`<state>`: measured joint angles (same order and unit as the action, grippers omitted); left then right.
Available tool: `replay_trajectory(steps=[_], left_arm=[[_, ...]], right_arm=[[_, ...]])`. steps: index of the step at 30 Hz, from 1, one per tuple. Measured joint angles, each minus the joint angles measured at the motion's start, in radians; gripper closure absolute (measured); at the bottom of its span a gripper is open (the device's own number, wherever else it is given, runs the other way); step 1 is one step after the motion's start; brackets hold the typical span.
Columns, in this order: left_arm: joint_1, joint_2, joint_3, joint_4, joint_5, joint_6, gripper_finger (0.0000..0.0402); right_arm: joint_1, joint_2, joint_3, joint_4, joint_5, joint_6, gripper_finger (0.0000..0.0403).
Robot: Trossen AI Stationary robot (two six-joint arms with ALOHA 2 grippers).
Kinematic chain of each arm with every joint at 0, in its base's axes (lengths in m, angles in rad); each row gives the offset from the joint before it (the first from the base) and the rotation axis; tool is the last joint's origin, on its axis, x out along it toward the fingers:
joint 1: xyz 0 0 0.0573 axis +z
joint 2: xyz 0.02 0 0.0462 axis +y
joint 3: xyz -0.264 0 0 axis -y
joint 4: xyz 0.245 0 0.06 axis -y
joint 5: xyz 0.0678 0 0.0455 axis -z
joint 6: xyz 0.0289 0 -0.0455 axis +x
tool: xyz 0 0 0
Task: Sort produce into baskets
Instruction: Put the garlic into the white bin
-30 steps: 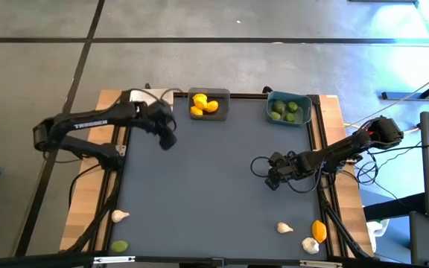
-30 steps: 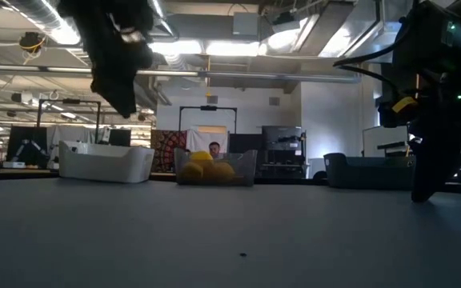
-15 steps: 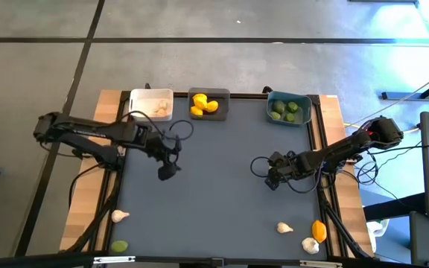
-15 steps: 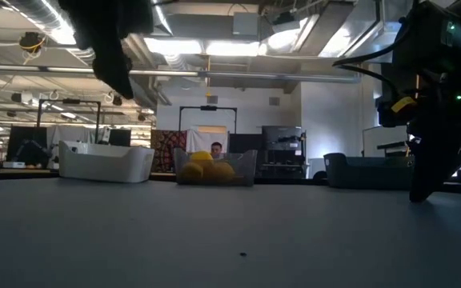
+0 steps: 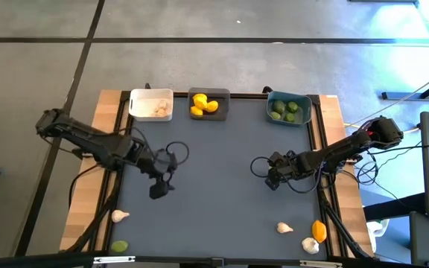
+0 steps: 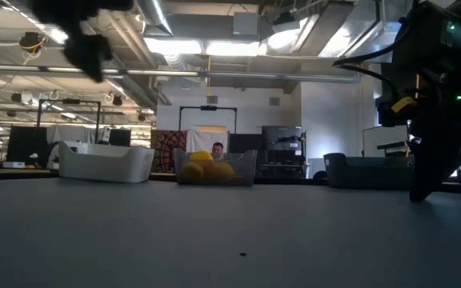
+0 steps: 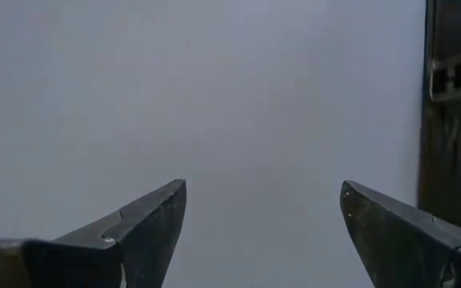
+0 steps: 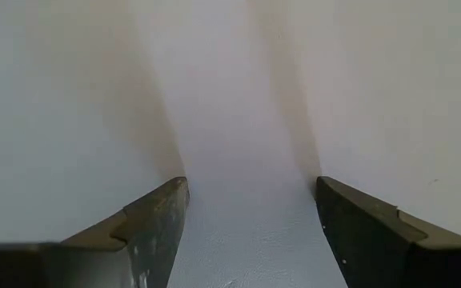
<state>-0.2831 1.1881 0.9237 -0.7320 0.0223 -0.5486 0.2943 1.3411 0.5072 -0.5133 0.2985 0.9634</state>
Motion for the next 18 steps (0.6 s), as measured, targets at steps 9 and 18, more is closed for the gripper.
replay_trajectory(steps=[9, 18], left_arm=[[-0.227, 0.0, 0.0, -0.153, -0.012, -0.326, 0.0077], [-0.426, 0.071, 0.0, -0.214, 0.003, -0.571, 0.0077]], right_arm=[[0.0, 0.0, 0.0, 0.0, -0.001, 0.0, 0.0126], [0.0, 0.0, 0.0, -0.001, 0.003, -0.003, 0.0126]])
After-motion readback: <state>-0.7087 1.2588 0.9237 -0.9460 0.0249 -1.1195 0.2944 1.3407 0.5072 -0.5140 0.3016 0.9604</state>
